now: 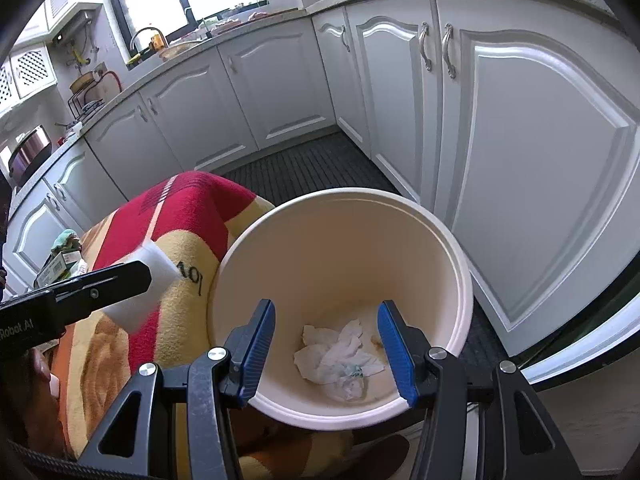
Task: Collect trash
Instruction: 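Return both tools to the table, left tool still holding the sponge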
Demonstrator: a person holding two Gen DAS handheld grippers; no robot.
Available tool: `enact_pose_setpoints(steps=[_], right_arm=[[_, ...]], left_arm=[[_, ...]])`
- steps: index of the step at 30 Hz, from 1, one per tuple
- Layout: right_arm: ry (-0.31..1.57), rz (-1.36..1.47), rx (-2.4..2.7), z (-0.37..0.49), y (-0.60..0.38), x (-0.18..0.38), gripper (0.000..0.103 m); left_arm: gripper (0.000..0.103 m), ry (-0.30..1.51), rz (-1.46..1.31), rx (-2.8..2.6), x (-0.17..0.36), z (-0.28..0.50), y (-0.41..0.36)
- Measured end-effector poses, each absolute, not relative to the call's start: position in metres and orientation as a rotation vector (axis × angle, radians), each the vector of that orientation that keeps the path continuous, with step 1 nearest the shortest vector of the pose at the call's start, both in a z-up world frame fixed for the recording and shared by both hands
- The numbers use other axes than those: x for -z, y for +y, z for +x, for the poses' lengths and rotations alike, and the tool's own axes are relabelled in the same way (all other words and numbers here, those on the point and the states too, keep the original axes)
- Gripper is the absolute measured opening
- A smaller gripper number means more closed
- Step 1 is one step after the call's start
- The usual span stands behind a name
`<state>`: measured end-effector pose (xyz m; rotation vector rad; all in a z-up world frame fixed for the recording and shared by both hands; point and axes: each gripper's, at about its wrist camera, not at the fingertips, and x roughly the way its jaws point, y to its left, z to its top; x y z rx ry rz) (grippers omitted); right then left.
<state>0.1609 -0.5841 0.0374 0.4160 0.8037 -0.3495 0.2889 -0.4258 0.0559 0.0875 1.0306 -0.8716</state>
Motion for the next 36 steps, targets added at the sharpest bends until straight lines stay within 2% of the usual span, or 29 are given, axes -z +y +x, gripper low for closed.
enact_pose_setpoints(steps=[1,7,22,27,36], right_arm=[[0.803,0.416,0.355,0.160,-0.585,-0.039,0.051],[0.797,0.420,0.365,0.154,-0.589,-0.042,0.051],[0.799,0.392,0.326,0.161,-0.565,-0.049,0.052],[0.783,0.370,0.295,0.164,-0.548,-0.060,0.058],[0.763,0.332,0.201,0.180,-0.498,-0.080,0.061]], left_arm=[[0.063,1.033,0.076,0.869,-0.055,0.290,-0.425],[0.064,1.052,0.041,0.855,-0.053,0.295,-0.420],[0.064,0.911,0.146,0.710,-0.079,0.281,-0.383],[0.064,0.859,0.164,0.650,-0.092,0.274,-0.356],[0.064,0.823,0.143,0.562,-0.108,0.272,-0.288]])
